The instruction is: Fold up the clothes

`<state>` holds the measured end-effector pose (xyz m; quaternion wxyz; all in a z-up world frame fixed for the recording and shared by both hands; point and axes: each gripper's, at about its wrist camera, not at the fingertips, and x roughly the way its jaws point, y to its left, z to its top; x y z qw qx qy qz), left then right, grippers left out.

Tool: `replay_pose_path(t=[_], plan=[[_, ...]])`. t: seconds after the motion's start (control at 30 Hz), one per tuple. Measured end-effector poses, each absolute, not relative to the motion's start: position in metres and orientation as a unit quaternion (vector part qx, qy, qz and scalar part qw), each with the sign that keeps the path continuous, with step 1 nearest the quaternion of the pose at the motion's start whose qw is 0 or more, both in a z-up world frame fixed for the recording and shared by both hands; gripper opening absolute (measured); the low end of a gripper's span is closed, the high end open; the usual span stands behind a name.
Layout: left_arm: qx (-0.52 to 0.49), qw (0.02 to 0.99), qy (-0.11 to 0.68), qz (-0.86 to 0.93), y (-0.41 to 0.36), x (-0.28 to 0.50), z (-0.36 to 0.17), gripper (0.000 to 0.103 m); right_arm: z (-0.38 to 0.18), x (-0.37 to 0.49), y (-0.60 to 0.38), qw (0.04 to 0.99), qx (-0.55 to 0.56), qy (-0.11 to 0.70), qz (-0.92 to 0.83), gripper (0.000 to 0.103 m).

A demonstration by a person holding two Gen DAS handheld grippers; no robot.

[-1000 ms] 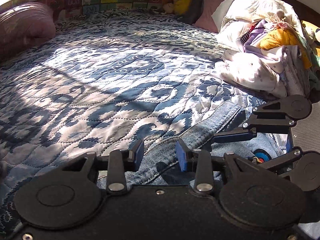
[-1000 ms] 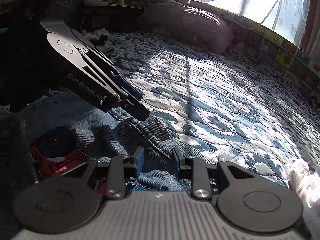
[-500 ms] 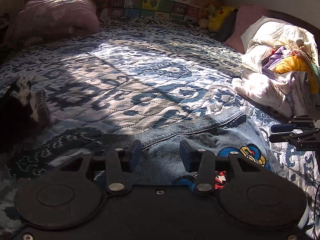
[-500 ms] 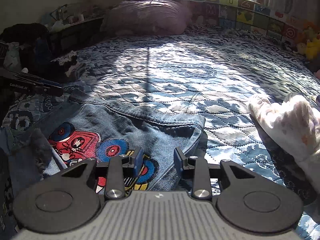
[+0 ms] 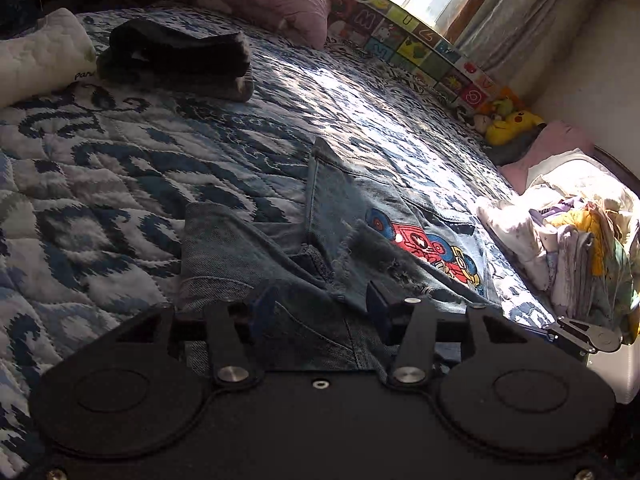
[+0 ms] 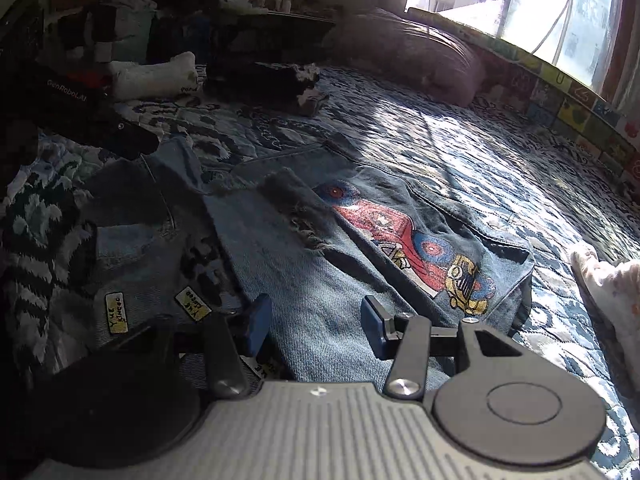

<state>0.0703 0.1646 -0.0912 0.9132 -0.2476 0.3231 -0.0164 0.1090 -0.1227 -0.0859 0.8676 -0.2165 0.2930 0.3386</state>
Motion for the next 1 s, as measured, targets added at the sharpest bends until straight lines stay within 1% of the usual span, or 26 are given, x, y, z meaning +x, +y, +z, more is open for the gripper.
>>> replay_pose_path(t=[0.17,0.37,0.43,0.47,0.53,0.57,0.6,0.63,0.83,1.0], plan=[[-0.283,0.905,0.314,0.048,0.206,0.052,-0.104,0.052,-0.099,0.1,-0.048,0.856,-0.282,0.271,0.339,0.05],[-0.393,0.862,0.316,0.052,0.239,0.037,-0.142,0.052,-0.113,0.126,0.0,0.857,-0.29,0.277,0.323,0.05],[-0.407,0.857,0.311,0.052,0.243,0.032,-0.149,0.052,-0.116,0.131,0.012,0.857,-0.299,0.274,0.317,0.047],[-0.407,0.858,0.308,0.051,0.242,0.03,-0.15,0.052,-0.117,0.134,0.017,0.857,-0.306,0.271,0.312,0.042],[-0.408,0.858,0.307,0.048,0.242,0.029,-0.15,0.052,-0.116,0.139,0.02,0.858,-0.306,0.275,0.308,0.026],[-0.41,0.858,0.306,0.046,0.243,0.029,-0.15,0.052,-0.115,0.14,0.02,0.858,-0.301,0.278,0.308,0.014],[-0.416,0.856,0.305,0.044,0.245,0.028,-0.15,0.052,-0.113,0.142,0.019,0.859,-0.297,0.281,0.308,0.005],[-0.423,0.853,0.303,0.043,0.247,0.028,-0.151,0.052,-0.11,0.141,0.015,0.865,-0.29,0.275,0.302,0.003],[-0.44,0.847,0.295,0.039,0.249,0.022,-0.154,0.052,-0.054,0.135,-0.054,0.918,-0.145,0.245,0.275,0.003],[-0.434,0.848,0.299,0.045,0.246,0.02,-0.151,0.052,-0.007,0.139,-0.173,0.956,0.009,0.211,0.204,0.003]])
